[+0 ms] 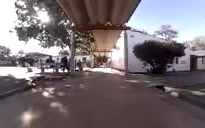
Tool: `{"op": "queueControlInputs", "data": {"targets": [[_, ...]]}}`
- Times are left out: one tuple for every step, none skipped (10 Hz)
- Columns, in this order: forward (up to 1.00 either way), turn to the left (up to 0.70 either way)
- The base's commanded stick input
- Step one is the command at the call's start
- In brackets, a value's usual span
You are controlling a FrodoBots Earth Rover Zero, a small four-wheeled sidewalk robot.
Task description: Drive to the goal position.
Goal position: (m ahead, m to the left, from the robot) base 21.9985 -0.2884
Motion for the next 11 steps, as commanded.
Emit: {"op": "queueControlInputs", "data": {"targets": [[1.0, 0.01], [1.0, 0.01], [1.0, 0.01], [1.0, 0.01], [1.0, 0.01], [1.0, 0.01], [1.0, 0.01], [1.0, 0.01], [1.0, 0.01], [1.0, 0.01], [1.0, 0.01]]}}
